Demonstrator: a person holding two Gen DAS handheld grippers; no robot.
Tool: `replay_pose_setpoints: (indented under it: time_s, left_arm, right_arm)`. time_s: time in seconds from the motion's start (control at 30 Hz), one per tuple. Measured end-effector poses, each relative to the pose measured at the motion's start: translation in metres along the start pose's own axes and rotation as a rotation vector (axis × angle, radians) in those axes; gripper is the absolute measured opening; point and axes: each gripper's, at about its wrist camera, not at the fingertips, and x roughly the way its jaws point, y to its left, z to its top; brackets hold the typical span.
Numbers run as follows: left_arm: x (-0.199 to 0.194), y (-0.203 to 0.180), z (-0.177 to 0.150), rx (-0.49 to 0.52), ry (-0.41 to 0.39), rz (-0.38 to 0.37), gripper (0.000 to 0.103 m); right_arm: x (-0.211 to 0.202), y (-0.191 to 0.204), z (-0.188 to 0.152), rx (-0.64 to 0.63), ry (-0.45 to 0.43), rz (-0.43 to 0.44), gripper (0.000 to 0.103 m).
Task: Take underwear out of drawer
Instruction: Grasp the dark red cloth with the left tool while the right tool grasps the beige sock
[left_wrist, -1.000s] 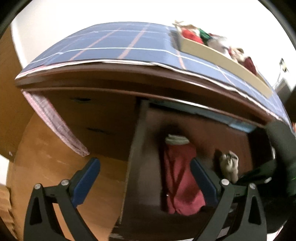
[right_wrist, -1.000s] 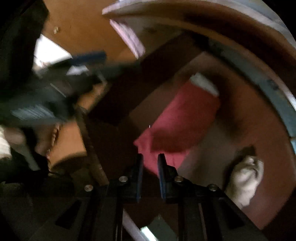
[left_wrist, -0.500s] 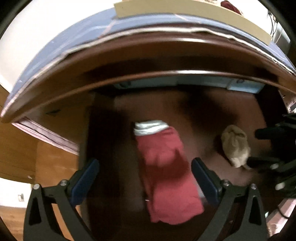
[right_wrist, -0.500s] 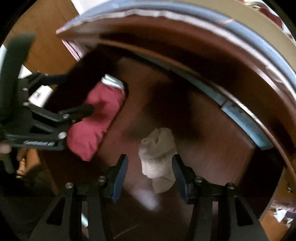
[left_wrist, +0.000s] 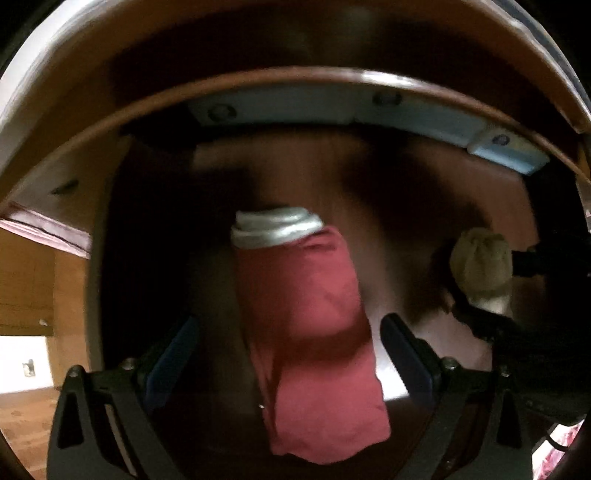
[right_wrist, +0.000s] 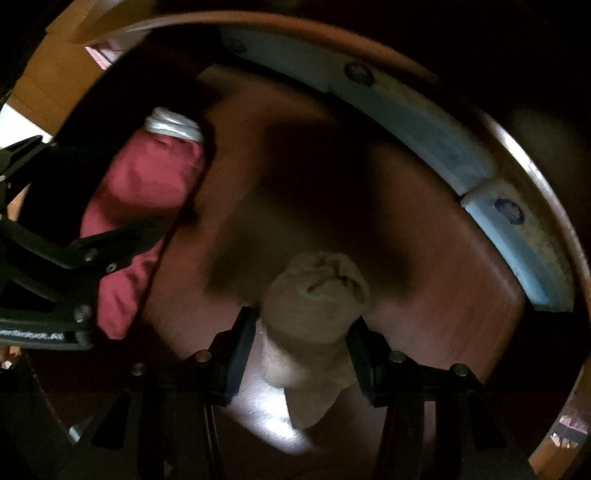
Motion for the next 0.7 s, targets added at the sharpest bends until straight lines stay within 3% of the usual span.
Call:
replay_pose_setpoints:
  time_s: [0.07, 0.23, 0.27, 0.3, 0.33, 0.5, 0.7]
  left_arm:
    - [0.004, -0.005, 0.001, 0.023, 0.019, 0.009, 0.098]
    - [0.007, -0.014, 0.002, 0.047, 0.033, 0.043, 0.094]
    - [0.006, -0.015, 0.001, 0.052, 0.019, 0.048, 0.088]
    - [0.007, -0.017, -0.001, 0.064, 0.015, -0.009, 0.055]
    - [0.014, -0.021, -0.003, 0.075, 0.056, -0.057, 0.048]
    - [0.007, -0.019, -0.007, 0.042, 0.017, -0.100, 0.040]
    - [-0.016, -0.025, -0.015, 0.014, -0.144, -0.088, 0.027]
  right_arm:
    - [-0.002, 0.001, 0.000, -0.010, -0.003, -0.034, 0.040]
    - [-0.008, 0.003, -0.002, -0.009, -0.007, -0.058, 0.034]
    - [-0.010, 0.003, -0.002, 0.000, -0.009, -0.048, 0.032]
    - [-0.013, 0.001, -0.004, 0.014, -0.016, -0.031, 0.032]
    - [-0.019, -0.001, -0.005, 0.036, -0.032, -0.008, 0.032]
    - [-0.053, -0.014, -0.018, 0.143, -0.144, 0.082, 0.032]
    - [-0.100, -0.025, -0.041, 0.322, -0.378, 0.176, 0.032]
